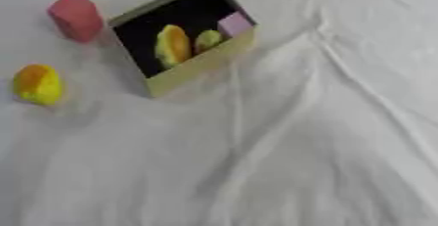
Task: Pick up objects on the table and place them in the box.
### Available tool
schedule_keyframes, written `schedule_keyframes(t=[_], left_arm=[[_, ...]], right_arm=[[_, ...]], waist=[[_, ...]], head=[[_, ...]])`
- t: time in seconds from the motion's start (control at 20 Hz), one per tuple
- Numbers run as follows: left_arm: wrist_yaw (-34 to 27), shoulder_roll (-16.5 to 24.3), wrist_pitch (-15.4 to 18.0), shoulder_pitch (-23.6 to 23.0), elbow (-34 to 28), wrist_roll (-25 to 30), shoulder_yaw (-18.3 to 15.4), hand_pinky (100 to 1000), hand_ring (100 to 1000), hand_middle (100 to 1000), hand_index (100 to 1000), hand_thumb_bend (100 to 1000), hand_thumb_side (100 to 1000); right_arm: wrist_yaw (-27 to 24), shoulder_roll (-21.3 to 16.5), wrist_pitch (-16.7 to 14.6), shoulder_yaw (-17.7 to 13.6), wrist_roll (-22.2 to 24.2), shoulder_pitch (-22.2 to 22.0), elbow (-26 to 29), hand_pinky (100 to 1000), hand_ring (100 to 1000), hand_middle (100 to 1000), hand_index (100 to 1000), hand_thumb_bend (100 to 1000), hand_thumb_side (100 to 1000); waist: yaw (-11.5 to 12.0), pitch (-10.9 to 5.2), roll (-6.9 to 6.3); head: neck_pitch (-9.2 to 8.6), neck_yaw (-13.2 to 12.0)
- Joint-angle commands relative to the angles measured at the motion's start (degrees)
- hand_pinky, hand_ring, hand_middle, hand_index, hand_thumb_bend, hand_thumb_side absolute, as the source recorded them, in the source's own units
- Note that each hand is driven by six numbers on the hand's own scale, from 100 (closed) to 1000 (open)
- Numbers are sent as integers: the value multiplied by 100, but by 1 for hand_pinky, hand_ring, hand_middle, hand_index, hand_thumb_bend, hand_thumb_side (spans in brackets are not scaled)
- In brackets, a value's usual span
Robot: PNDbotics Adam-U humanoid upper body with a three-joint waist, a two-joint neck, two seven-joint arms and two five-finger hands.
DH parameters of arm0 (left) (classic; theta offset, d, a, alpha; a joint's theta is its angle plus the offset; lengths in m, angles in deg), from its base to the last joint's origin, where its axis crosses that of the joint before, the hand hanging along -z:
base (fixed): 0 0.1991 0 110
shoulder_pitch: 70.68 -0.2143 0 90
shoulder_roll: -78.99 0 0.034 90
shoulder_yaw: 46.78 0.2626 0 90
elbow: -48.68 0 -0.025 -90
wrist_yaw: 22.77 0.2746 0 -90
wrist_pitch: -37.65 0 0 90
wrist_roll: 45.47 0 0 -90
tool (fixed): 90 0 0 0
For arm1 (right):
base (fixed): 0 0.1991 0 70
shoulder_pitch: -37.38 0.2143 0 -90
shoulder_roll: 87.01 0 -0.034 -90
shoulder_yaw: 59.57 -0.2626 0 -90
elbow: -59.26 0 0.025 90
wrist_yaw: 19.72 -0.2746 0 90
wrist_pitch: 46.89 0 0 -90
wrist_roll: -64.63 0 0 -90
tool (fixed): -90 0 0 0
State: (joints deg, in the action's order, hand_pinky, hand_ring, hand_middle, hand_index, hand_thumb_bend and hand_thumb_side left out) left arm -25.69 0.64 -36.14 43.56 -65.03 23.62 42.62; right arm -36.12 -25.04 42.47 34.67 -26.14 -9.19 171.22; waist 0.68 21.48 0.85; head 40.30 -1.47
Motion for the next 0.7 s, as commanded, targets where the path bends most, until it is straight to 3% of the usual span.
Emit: schedule_keyframes(t=[0.05, 0.2, 0.4, 0.55, 0.7], left_arm=[[241, 448, -63, -28, -88, -83, -54, 699, 698, 723, 810, 474, 521], [467, 751, -180, -117, -88, -139, -13, 701, 701, 725, 812, 478, 518], [856, 1377, -498, -305, -88, -62, 64, 715, 719, 740, 832, 487, 486], [1264, 1884, -920, -451, -88, 349, 141, 740, 754, 769, 880, 497, 445], [1649, 2364, -1422, -574, -88, 1156, 236, 761, 775, 779, 886, 518, 407]], right_arm=[[-314, -361, -501, -407, -431, -305, 255, 865, 829, 739, 842, 100, 452], [-275, -413, -1008, -655, -761, -805, 262, 863, 825, 735, 841, 100, 452], [2, -409, -1317, -895, -1094, -1422, 263, 862, 822, 728, 840, 100, 460], [151, -358, -1439, -1012, -1247, -1711, 263, 863, 822, 727, 840, 100, 459], [260, -287, -1520, -1109, -1368, -1934, 263, 863, 821, 726, 839, 100, 461]], waist=[[-42, -151, -54], [-98, -159, -107], [-136, -155, -155], [-160, -167, -176], [-196, -181, -187]], head=[[-8, -117], [-1, -202], [20, -265], [58, -238], [108, -223]])
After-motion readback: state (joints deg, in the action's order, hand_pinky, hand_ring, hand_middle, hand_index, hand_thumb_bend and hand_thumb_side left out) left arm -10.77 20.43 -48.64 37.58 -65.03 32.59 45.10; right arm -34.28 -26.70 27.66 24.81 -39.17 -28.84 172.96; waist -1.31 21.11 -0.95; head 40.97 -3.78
